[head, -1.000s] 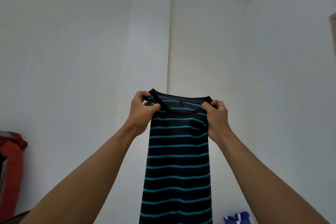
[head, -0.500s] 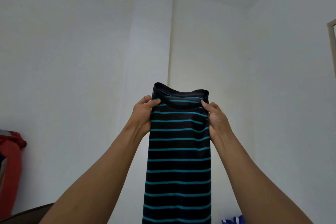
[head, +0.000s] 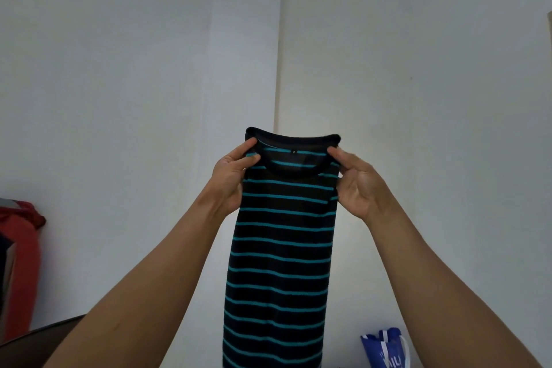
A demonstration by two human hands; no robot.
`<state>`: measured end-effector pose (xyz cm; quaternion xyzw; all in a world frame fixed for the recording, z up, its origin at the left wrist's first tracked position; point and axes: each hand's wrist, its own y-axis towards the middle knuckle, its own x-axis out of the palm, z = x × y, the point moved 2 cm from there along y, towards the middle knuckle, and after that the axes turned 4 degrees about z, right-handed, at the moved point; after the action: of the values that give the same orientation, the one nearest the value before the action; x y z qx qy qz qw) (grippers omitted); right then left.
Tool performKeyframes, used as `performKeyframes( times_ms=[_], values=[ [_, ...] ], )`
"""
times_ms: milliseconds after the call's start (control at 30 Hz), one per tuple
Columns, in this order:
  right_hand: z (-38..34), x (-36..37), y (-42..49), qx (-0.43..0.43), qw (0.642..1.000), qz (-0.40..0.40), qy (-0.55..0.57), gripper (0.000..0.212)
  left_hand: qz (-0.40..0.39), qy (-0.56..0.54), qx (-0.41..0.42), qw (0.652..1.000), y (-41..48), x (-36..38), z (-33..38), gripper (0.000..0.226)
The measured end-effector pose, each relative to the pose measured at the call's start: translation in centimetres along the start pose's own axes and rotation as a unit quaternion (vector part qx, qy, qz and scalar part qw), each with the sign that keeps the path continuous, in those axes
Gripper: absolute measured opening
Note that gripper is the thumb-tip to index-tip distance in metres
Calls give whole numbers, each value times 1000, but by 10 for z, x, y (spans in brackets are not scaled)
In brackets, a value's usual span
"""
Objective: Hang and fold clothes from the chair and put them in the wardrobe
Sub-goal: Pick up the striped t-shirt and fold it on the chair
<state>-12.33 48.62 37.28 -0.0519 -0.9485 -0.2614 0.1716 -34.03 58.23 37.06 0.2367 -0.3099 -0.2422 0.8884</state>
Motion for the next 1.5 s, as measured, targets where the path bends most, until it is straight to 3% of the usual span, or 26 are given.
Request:
performKeyframes(
  times_ms=[67, 467, 633, 700, 767, 867, 933, 1000, 1067, 1200, 1500],
  values=[
    [1, -1, -2, 4, 998, 1, -66, 40, -1, 20, -10, 1000, 0, -7, -2, 40],
    [32, -12, 8, 33, 999, 21, -5, 44, -14, 106, -88, 990, -4, -46, -5, 39],
    [45, -13, 14, 48, 999, 10, -12, 47, 37, -7, -67, 997, -4, -58, -21, 44],
    [51, -11, 16, 54, 999, -1, -6, 47, 21, -31, -57, 998, -5, -59, -31, 46],
    [57, -12, 19, 63, 998, -11, -5, 47, -1, -1, -64, 998, -6, -57, -38, 45],
    [64, -22, 22, 68, 995, -17, -77, 44, 40, 136, -84, 986, -3, -62, -39, 41],
    [69, -33, 26, 90, 985, -37, -140, 43, 41, 261, -135, 955, -2, -68, -36, 35],
    [79, -41, 30, 130, 972, -63, -183, 46, 28, 314, -210, 925, -6, -71, -37, 31],
    [91, -48, 32, 167, 970, -63, -163, 49, 46, 295, -245, 922, -11, -72, -43, 30],
    [117, -54, 33, 189, 980, -32, -60, 53, 90, 256, -238, 933, -22, -74, -65, 23],
    [209, -61, 34, 263, 959, -98, -43, 52, 132, 272, -256, 918, -67, -131, -112, 22]
  ],
)
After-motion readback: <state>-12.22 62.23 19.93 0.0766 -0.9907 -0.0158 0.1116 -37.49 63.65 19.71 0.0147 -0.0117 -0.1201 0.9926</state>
